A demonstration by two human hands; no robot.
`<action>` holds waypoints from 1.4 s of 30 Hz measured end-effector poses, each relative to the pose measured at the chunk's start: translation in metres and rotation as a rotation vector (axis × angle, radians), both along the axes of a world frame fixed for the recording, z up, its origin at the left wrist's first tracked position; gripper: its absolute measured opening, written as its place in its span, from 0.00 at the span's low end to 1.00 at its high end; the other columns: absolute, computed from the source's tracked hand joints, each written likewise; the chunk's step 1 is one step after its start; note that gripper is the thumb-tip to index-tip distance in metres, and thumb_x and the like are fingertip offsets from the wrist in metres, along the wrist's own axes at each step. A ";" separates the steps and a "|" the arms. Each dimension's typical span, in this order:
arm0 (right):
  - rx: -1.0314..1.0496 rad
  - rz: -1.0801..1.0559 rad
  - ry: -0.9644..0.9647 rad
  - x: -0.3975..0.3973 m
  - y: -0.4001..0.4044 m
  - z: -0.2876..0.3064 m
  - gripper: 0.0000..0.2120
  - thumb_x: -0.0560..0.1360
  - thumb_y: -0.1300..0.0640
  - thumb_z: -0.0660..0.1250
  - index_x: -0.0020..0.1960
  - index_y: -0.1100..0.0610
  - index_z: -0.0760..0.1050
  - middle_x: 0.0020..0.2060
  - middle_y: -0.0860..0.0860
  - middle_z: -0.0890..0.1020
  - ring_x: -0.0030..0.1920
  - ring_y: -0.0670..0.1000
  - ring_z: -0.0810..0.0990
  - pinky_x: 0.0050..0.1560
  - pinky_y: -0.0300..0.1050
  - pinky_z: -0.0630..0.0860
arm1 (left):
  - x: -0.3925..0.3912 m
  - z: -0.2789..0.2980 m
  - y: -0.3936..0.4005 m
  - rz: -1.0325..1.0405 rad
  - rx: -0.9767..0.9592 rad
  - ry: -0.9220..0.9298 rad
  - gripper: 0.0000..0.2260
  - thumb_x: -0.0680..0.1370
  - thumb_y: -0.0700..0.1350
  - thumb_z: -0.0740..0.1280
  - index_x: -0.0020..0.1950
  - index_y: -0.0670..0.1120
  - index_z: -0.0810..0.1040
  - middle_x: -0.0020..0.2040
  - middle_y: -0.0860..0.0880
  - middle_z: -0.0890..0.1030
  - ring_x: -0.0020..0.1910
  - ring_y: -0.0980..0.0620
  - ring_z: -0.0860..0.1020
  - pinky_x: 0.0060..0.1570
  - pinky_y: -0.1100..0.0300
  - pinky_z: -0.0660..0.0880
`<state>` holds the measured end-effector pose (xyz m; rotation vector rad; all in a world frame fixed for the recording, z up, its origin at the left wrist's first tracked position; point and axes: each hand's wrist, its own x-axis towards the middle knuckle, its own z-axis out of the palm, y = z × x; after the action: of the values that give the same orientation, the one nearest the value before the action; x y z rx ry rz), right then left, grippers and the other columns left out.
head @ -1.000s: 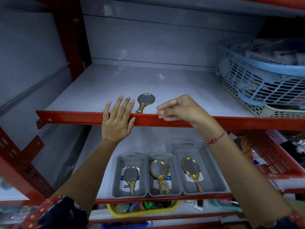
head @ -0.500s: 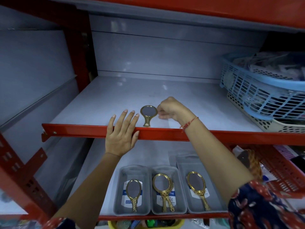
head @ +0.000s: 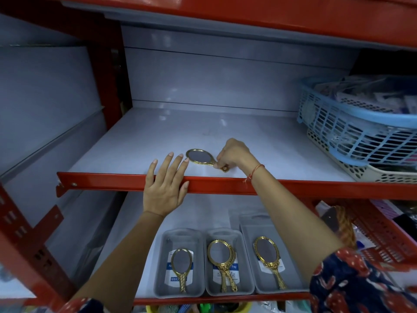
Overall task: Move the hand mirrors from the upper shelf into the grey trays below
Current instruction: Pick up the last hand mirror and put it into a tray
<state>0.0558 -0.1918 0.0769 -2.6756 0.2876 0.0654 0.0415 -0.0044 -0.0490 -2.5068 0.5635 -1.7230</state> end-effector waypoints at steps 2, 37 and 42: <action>0.016 -0.009 0.031 -0.006 0.001 0.003 0.10 0.64 0.57 0.77 0.38 0.59 0.77 0.27 0.51 0.75 0.33 0.51 0.75 0.27 0.39 0.66 | -0.002 0.001 0.000 -0.001 0.001 0.023 0.21 0.80 0.53 0.51 0.70 0.45 0.67 0.67 0.45 0.75 0.70 0.46 0.67 0.70 0.46 0.59; 0.913 -0.199 0.313 -0.160 0.025 -0.175 0.18 0.66 0.68 0.76 0.56 0.65 0.80 0.38 0.52 0.84 0.33 0.45 0.82 0.30 0.34 0.78 | -0.096 -0.050 0.068 -0.078 0.075 0.619 0.27 0.80 0.52 0.51 0.77 0.40 0.55 0.78 0.44 0.57 0.77 0.49 0.55 0.73 0.40 0.55; 0.870 -0.290 0.350 -0.146 0.045 -0.222 0.07 0.66 0.69 0.75 0.38 0.62 0.78 0.36 0.54 0.82 0.37 0.50 0.82 0.49 0.45 0.82 | -0.112 -0.103 0.055 -0.267 -0.250 0.968 0.28 0.81 0.57 0.45 0.76 0.41 0.58 0.75 0.45 0.63 0.75 0.47 0.61 0.74 0.55 0.55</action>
<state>-0.0898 -0.1465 -0.1446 -1.7313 0.5933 0.4570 -0.0707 0.0509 -0.1523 -3.4911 0.7656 -0.4969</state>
